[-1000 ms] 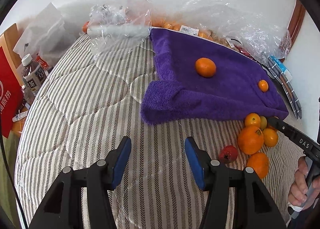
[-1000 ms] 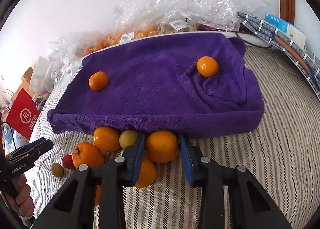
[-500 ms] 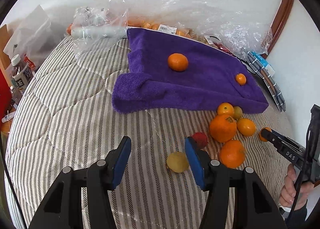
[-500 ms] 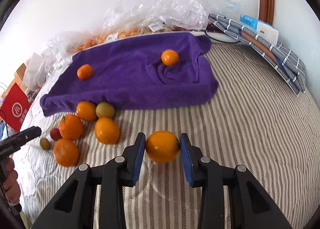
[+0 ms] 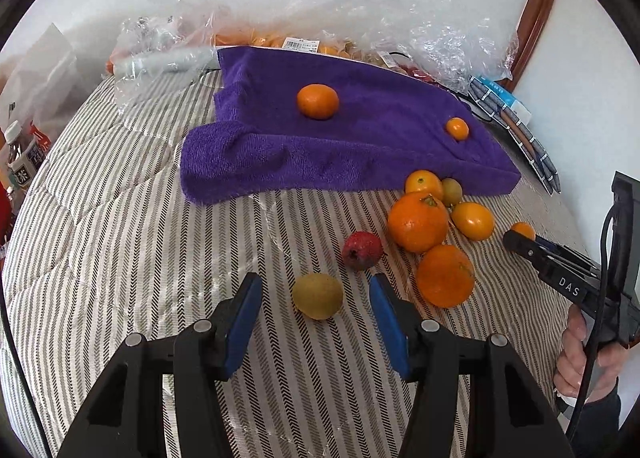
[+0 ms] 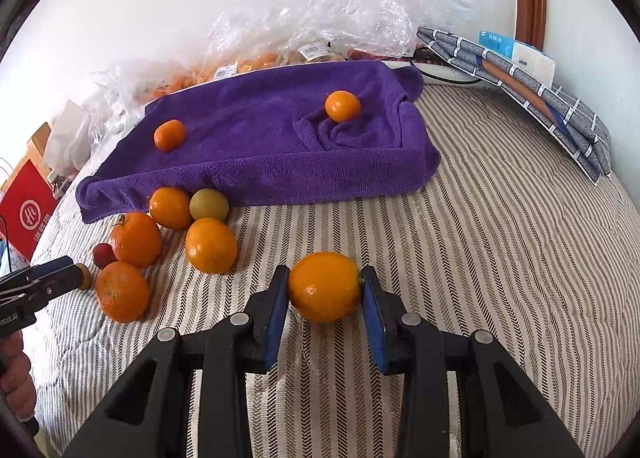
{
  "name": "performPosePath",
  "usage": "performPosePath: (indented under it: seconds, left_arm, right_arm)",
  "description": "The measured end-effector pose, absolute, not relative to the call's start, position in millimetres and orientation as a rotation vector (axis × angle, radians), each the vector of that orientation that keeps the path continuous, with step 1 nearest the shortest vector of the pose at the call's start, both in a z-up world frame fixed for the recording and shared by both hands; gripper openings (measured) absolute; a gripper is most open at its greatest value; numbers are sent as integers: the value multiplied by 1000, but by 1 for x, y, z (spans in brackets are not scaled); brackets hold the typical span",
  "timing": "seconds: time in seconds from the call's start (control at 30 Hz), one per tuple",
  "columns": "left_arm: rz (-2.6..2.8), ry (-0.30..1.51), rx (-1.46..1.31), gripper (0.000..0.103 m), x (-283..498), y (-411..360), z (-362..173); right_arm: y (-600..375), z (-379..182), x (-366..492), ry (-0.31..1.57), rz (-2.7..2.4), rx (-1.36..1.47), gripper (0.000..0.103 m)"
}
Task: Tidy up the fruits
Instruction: 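Grasp the yellow-green fruit with the left gripper while the right gripper holds its orange, then lift both held fruits and carry them over the purple towel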
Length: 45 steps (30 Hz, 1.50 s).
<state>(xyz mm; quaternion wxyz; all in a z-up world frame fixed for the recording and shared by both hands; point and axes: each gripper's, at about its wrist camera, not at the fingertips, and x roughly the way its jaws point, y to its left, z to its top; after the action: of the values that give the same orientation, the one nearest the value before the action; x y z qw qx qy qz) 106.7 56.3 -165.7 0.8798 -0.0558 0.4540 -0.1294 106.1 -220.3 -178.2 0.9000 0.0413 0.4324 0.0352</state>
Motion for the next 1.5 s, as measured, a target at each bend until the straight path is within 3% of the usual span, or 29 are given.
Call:
performPosePath:
  seconds: [0.23, 0.37, 0.47, 0.93, 1.5]
  left_arm:
    - [-297, 936, -114, 52, 104, 48, -169]
    - [-301, 926, -88, 41, 101, 43, -169]
    - [-311, 915, -94, 26, 101, 44, -169]
    - [-347, 848, -152, 25, 101, 52, -148]
    - [-209, 773, -117, 25, 142, 51, -103]
  right_arm:
    - [-219, -177, 105, 882, 86, 90, 35]
    - [-220, -175, 103, 866, 81, 93, 35]
    - [-220, -173, 101, 857, 77, 92, 35]
    - [-222, -165, 95, 842, 59, 74, 35]
    - [-230, -115, 121, 750, 61, 93, 35]
